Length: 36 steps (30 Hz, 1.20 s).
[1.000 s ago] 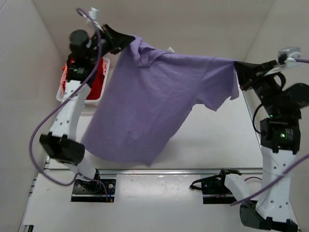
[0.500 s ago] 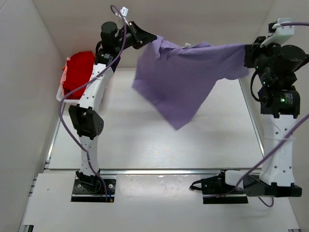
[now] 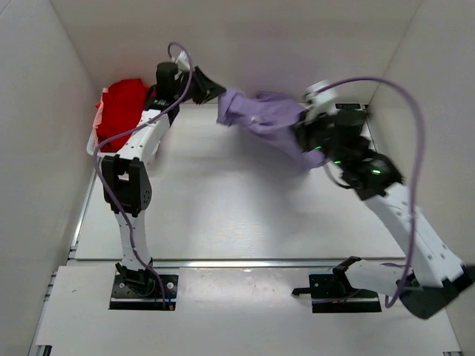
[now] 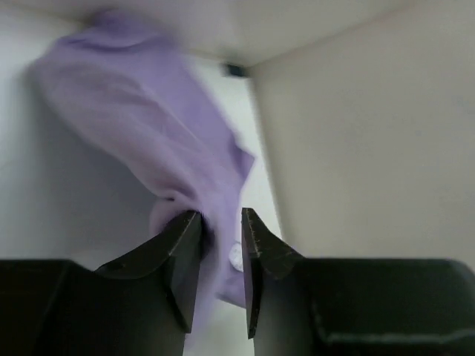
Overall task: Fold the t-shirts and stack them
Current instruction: Flatten out the tshirt
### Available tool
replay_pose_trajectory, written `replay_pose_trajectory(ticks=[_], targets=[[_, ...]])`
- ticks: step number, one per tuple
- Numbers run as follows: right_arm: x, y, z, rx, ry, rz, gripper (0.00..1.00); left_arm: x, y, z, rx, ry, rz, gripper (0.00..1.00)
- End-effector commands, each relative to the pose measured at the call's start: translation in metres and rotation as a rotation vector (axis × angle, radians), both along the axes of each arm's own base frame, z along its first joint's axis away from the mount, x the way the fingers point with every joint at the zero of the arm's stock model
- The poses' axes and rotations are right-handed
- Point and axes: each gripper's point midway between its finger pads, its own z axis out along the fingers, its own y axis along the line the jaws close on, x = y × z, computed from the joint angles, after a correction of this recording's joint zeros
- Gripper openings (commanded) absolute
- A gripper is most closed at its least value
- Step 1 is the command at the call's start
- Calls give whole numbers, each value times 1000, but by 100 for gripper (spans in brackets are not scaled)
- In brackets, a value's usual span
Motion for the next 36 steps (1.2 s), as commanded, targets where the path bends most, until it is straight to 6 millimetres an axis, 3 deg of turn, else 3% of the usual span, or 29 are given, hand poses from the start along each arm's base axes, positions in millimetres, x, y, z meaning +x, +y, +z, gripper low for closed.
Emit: replay_pose_trajectory(ticks=[1, 2, 4, 5, 7, 8, 9, 11, 12, 15, 16, 17, 18, 20, 21, 22, 23, 24, 25, 26, 29, 30, 32, 36], targets=[[-30, 87, -78, -73, 199, 254, 0, 20, 65, -51, 7, 123, 135, 40], [-44, 116, -106, -94, 275, 328, 0, 18, 74, -56, 4, 129, 144, 66], [-60, 154, -151, -135, 374, 405, 0, 7, 84, -45, 6, 100, 152, 66], [-72, 170, -160, -135, 400, 439, 0, 4, 91, -50, 10, 114, 166, 69], [-78, 195, -187, -119, 453, 493, 0, -11, 98, -33, 55, 77, 170, 72], [-79, 199, -190, -90, 480, 501, 0, -21, 104, -27, 74, 80, 180, 73], [-83, 208, -197, -68, 512, 536, 0, -27, 110, -38, 98, 105, 192, 74], [-87, 225, -214, -72, 558, 587, 2, -48, 119, -26, 112, 82, 212, 74], [-89, 231, -213, -69, 566, 606, 13, -55, 121, -42, 124, 113, 222, 74], [-88, 241, -236, -127, 668, 617, 46, -90, 125, -50, 155, 123, 233, 73], [-87, 241, -235, -135, 672, 613, 54, -100, 124, -69, 171, 170, 231, 72], [-83, 239, -237, -144, 669, 589, 55, -110, 118, -70, 186, 158, 212, 70], [-80, 237, -232, -125, 667, 573, 58, -127, 111, -83, 211, 185, 185, 64], [-72, 220, -232, -90, 666, 512, 59, -155, 97, -111, 266, 234, 126, 61], [-64, 204, -233, -76, 653, 461, 59, -169, 89, -116, 297, 237, 100, 61], [-51, 191, -232, -42, 658, 401, 59, -188, 78, -135, 333, 267, 63, 60], [-45, 174, -232, -11, 657, 343, 59, -201, 83, -151, 366, 301, 85, 59], [-32, 151, -235, 27, 663, 268, 59, -217, 73, -155, 387, 294, 61, 58], [-17, 130, -232, 63, 659, 204, 59, -236, 66, -174, 401, 337, 28, 57], [-15, 117, -236, 75, 676, 175, 59, -251, 63, -186, 401, 368, 26, 57], [17, 53, -242, 154, 698, 3, 59, -298, 49, -221, 411, 465, -36, 61], [15, 47, -242, 173, 701, 1, 58, -305, 45, -222, 393, 476, -48, 60], [25, 16, -244, 211, 694, -85, 58, -322, 41, -238, 370, 513, -61, 60], [32, -13, -254, 197, 691, -162, 58, -338, 26, -240, 356, 536, -90, 58]])
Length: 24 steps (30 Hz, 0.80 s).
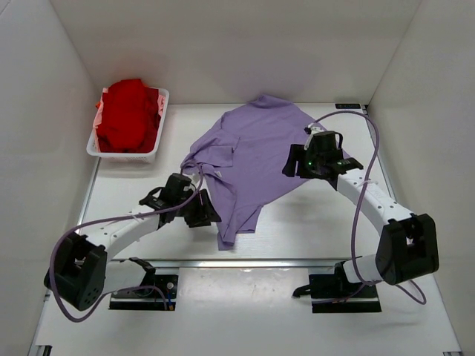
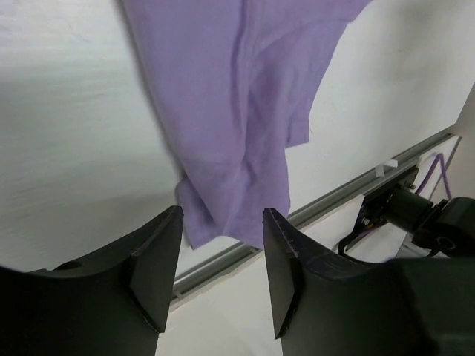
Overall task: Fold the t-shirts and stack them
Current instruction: Flatten out the tshirt
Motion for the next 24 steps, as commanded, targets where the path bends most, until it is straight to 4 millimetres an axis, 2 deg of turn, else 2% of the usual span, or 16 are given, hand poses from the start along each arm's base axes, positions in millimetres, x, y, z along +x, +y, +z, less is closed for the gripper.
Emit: replay_pose_trajectory(ticks=[1, 2, 4, 6, 13, 17, 20, 22, 24], targets=[[5, -11, 4, 8, -27, -33, 57, 0, -20, 13, -40, -40, -6, 58], [8, -19, -1, -9, -16, -48, 57, 0, -25, 16, -51, -40, -4, 57], [11, -24, -7, -15, -9, -72, 57, -11, -29, 4, -58, 12, -2, 57], [13, -28, -11, -12, -3, -82, 57, -13, -34, 5, -78, 10, 3, 56], [26, -48, -18, -20, 5, -165, 58, -22, -36, -16, -15, 72, -9, 57], [38, -64, -21, -29, 23, -217, 60, -31, -42, -25, -9, 109, -39, 57], [49, -83, -24, -29, 31, -273, 67, -35, -39, -33, 9, 127, -33, 56], [52, -88, -28, -26, 45, -288, 68, -35, -37, -36, 18, 130, -28, 51], [57, -100, -31, -21, 51, -317, 69, -33, -35, -38, 26, 134, -25, 34]])
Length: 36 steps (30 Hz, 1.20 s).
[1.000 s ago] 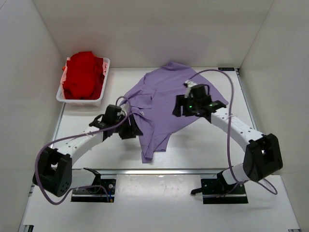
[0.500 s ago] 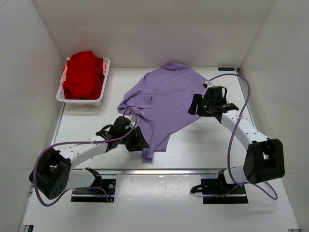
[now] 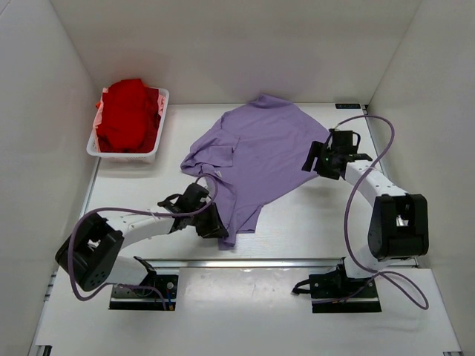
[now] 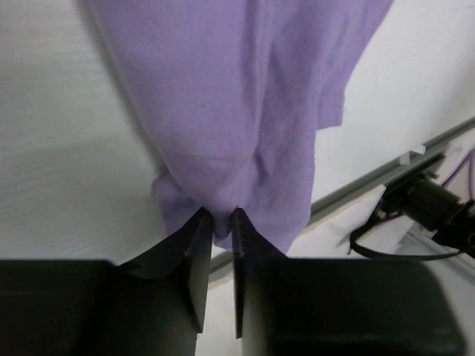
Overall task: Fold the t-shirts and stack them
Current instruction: Flatten out the tshirt
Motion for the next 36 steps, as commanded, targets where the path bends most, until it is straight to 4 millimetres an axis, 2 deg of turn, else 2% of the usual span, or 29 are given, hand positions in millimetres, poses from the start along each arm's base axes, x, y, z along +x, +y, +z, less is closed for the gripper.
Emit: replay_pose_trajectory(ticks=[1, 2, 3, 4, 6, 8, 9, 10, 11, 13, 14, 16, 19, 22, 23, 24, 27, 28, 29, 31, 36], targets=[[25, -16, 17, 0, -77, -57, 69, 3, 1, -3, 9, -12, 0, 24], [26, -18, 15, -6, -76, -57, 69, 4, -1, -3, 3, -11, -4, 18], [27, -23, 10, -20, -68, -71, 69, 7, 0, -2, 6, -23, -5, 5], [27, -26, 5, -16, -55, -77, 69, 9, 1, -2, 11, -20, 6, 0], [27, -39, 0, -18, -37, -118, 70, 15, 7, 2, 36, -45, 9, 0], [28, -47, -7, 9, -15, -164, 70, 19, 22, 6, 75, -53, 27, 0], [31, -53, -12, 22, -1, -186, 71, 28, 30, 13, 79, -90, 46, 0], [34, -60, -10, 18, -9, -203, 70, 32, 44, 11, 102, -78, 81, 0], [38, -63, -15, 11, 5, -218, 71, 32, 50, 18, 99, -89, 79, 0], [43, -78, -24, -38, 43, -274, 74, 39, 74, 26, 117, -124, 131, 0], [48, -86, -20, -41, 36, -297, 74, 42, 85, 25, 130, -119, 160, 0], [53, -97, -27, -30, 59, -333, 74, 42, 93, 31, 135, -149, 168, 0], [69, -108, -38, -27, 102, -368, 74, 37, 98, 29, 121, -134, 179, 0], [77, -109, -52, -34, 160, -367, 75, 31, 96, 25, 96, -118, 181, 0], [72, -110, -62, -43, 207, -383, 75, 32, 95, 26, 92, -125, 178, 0], [76, -110, -60, -41, 206, -392, 76, 33, 96, 26, 97, -128, 183, 0], [66, -121, -69, -102, 246, -461, 76, 35, 96, 27, 104, -127, 174, 0], [64, -123, -72, -107, 249, -475, 71, 37, 97, 26, 102, -131, 175, 0], [61, -125, -75, -120, 261, -485, 70, 37, 97, 27, 97, -132, 177, 0], [62, -133, -70, -130, 261, -518, 74, 36, 98, 24, 96, -124, 179, 0], [60, -139, -79, -141, 336, -533, 73, 36, 101, 25, 94, -126, 179, 0]])
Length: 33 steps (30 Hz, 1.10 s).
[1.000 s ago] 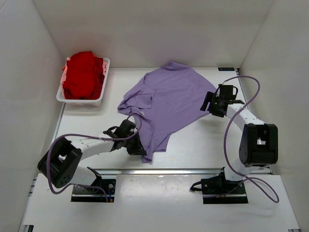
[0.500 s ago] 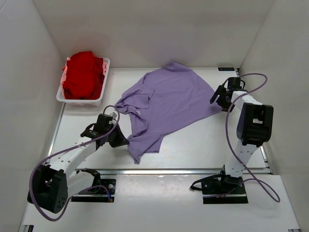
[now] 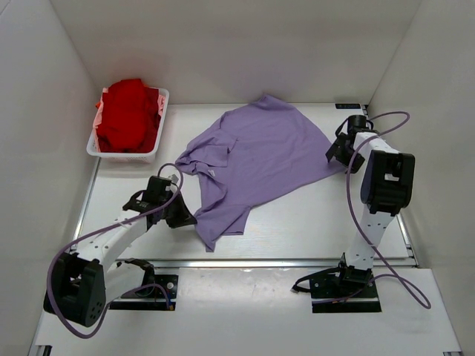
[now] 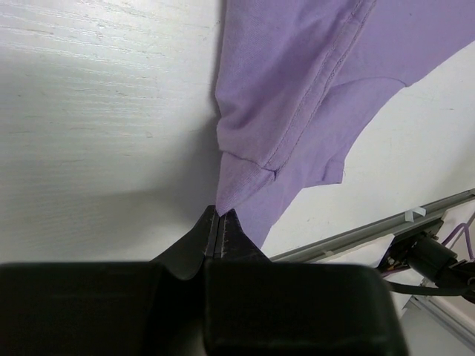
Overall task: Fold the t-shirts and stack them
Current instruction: Flatten out the tshirt
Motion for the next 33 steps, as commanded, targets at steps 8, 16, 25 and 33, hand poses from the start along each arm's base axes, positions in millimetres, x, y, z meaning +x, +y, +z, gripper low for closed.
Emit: replay_pose_trajectory(ticks=[8, 16, 25, 33], targets=[[19, -4, -9, 21, 128, 89, 0, 5, 5, 9, -29, -33, -14, 0], [30, 26, 127, 60, -197, 164, 0, 96, -23, 140, -223, -365, -43, 0], [-39, 24, 361, 35, -738, 171, 0, 171, 54, 357, -277, -811, 319, 0], [-127, 20, 493, -76, -1049, 147, 0, 130, 80, 471, -248, -1086, 424, 0]])
